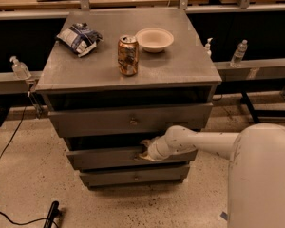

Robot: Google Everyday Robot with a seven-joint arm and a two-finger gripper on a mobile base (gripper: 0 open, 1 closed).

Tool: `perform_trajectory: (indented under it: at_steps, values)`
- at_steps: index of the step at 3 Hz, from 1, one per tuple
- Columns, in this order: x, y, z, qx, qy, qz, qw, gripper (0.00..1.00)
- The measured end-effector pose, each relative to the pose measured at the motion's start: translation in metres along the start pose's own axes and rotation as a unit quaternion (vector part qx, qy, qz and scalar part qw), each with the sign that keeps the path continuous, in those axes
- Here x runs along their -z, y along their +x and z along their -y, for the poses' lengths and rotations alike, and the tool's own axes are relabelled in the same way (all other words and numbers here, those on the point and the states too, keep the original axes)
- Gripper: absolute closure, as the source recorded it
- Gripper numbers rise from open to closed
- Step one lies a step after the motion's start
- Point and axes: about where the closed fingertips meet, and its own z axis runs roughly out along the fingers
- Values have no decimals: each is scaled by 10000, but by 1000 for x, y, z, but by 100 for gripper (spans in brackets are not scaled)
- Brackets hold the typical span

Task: Open middle drawer

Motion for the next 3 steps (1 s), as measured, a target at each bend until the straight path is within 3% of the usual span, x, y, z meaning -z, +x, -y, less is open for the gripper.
perform_trajectory:
  at_steps: [1,2,3]
  values:
    - [1,-1,0,0,0,1,10000,100]
    - [1,-1,0,0,-1,1,10000,88]
    - [1,-1,0,0,-1,1,10000,66]
